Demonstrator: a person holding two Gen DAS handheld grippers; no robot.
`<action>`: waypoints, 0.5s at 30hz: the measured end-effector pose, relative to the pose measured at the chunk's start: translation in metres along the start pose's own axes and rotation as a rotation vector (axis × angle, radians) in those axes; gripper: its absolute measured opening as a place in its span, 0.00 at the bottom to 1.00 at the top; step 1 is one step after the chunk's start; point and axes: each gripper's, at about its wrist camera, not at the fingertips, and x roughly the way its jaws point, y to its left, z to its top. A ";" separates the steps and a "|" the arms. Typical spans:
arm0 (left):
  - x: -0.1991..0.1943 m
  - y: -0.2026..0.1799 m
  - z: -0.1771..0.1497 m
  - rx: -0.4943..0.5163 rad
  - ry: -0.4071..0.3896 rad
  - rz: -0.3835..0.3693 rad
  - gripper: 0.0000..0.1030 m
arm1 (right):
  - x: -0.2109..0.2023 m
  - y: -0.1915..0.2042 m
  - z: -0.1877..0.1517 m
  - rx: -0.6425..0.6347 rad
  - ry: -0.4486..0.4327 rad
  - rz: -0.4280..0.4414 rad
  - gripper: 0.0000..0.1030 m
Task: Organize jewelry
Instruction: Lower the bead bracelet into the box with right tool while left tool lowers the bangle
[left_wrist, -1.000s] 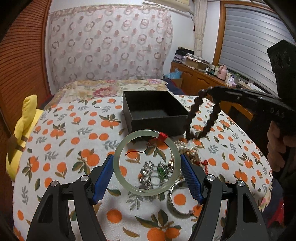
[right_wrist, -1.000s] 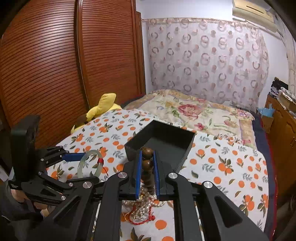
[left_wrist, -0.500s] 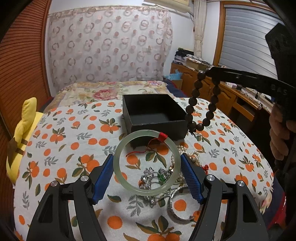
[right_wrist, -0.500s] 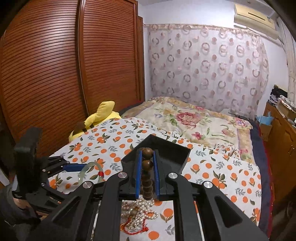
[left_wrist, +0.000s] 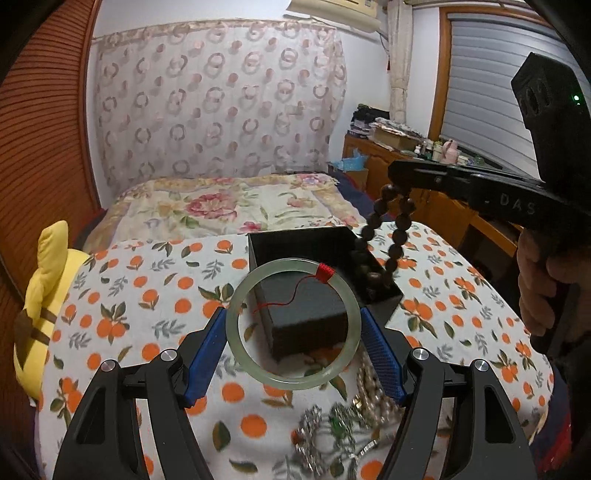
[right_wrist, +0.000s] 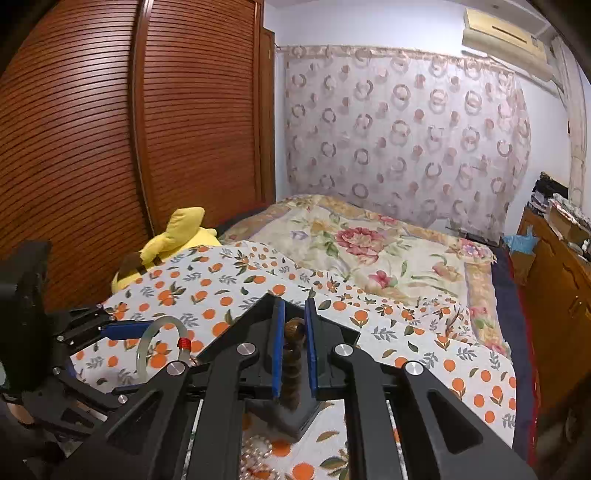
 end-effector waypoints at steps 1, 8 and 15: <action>0.002 0.000 0.001 -0.001 0.001 0.001 0.67 | 0.004 -0.001 0.001 -0.001 0.004 -0.005 0.12; 0.020 -0.001 0.011 0.001 0.014 -0.005 0.67 | 0.026 -0.019 -0.015 0.076 0.060 -0.008 0.17; 0.051 -0.009 0.022 0.027 0.060 0.000 0.67 | 0.013 -0.035 -0.038 0.124 0.062 -0.016 0.27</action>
